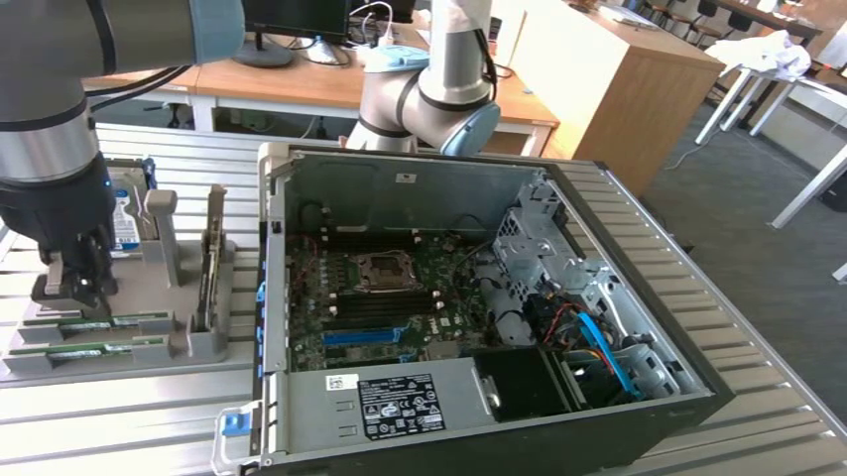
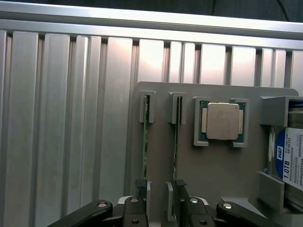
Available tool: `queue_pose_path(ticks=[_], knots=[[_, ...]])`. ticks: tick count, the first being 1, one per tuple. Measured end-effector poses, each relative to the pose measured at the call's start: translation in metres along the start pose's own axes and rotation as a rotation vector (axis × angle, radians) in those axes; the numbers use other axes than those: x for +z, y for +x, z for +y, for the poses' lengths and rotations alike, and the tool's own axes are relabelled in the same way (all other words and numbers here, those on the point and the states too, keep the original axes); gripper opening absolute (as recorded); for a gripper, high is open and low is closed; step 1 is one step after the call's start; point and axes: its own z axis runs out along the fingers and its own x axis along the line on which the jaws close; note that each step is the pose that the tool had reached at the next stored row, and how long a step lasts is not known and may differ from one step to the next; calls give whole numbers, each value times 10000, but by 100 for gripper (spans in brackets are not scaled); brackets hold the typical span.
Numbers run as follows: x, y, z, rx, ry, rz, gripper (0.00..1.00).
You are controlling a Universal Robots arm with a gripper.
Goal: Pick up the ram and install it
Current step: 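Pick up the ram and move it above insertion slot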
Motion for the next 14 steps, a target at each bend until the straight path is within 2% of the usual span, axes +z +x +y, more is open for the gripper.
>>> queue_pose_path(ticks=[14], knots=[[8, 46, 3, 1, 0, 0, 36]])
